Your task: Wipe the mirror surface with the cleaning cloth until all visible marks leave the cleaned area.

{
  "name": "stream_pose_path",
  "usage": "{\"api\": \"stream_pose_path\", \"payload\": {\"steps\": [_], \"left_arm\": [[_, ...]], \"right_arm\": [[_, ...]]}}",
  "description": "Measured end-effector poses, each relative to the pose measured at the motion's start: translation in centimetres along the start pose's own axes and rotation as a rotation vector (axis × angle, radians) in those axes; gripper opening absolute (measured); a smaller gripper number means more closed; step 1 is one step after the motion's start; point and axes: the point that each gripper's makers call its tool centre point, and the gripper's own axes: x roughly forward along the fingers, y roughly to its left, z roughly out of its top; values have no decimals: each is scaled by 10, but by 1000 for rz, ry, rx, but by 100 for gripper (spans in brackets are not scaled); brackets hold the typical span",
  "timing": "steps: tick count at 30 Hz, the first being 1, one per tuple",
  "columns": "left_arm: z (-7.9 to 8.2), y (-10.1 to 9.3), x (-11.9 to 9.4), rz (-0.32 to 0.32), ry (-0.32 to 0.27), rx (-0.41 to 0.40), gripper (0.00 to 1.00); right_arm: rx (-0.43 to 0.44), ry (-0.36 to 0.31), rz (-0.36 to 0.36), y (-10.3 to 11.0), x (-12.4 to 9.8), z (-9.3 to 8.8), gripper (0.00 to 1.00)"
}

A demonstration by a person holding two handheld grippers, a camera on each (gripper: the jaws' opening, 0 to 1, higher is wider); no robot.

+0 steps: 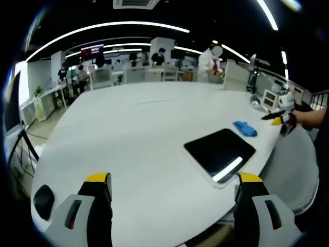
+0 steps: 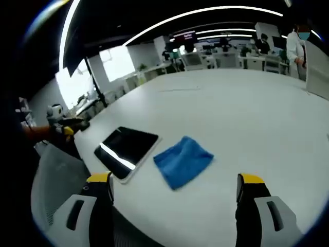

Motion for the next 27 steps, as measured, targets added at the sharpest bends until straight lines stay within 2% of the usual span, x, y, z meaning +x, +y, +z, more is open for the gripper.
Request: {"api": "stream_pose_path", "payload": {"steps": [6, 16, 21, 27], "left_arm": [[4, -1, -2, 10, -17, -13, 100], [5, 2, 4, 3, -6, -18, 100], [6, 9, 6, 12, -3, -10, 100], [9, 10, 0, 16, 7, -36, 100]], "right_arm": [[-23, -20, -2, 4, 1, 5, 100], [-18, -43, -28, 0, -1, 15, 100], [-17, -44, -24, -1, -2, 9, 100], [-18, -3, -40, -3, -2, 2, 98]]}}
